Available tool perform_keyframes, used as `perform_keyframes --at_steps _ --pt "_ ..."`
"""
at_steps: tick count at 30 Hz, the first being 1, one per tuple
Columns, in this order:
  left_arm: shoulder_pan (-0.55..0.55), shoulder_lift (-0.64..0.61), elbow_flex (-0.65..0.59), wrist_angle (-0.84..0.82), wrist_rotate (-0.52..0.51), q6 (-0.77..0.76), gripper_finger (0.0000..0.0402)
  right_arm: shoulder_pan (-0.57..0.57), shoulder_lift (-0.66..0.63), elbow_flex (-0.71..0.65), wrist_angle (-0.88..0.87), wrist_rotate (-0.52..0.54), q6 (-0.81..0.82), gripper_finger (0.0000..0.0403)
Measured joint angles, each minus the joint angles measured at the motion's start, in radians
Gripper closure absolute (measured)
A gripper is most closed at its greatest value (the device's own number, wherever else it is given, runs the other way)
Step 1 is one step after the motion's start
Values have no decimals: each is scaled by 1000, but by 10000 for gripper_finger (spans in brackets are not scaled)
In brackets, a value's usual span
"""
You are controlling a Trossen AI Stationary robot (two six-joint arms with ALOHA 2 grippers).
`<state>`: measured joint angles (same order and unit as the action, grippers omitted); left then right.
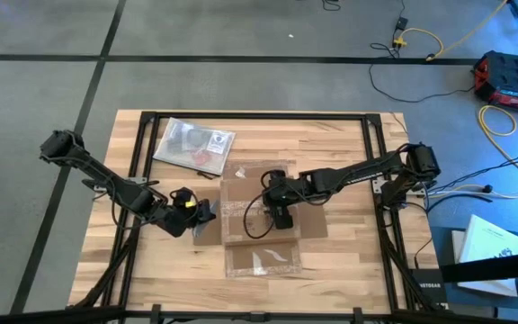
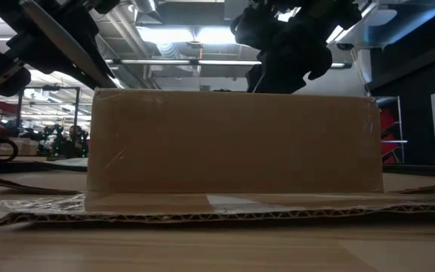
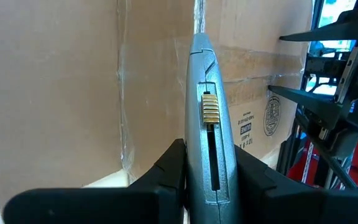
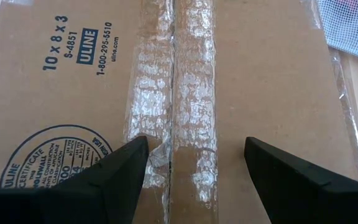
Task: Unpack boxes
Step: Break down the box until it is fully flat
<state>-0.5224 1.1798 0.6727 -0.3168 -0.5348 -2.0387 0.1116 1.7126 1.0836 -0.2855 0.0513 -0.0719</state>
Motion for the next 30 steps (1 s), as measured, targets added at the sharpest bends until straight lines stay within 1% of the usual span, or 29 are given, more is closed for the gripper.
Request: perform_keyframes --at_steps 6,23,30 --pt "0 0 0 3 27 20 343 0 0 0 0 0 0 146" --pt "0 15 0 22 64 26 343 0 0 -1 -1 -1 16 146" --pt "0 15 0 26 96 30 343 -1 0 -1 0 -14 64 146"
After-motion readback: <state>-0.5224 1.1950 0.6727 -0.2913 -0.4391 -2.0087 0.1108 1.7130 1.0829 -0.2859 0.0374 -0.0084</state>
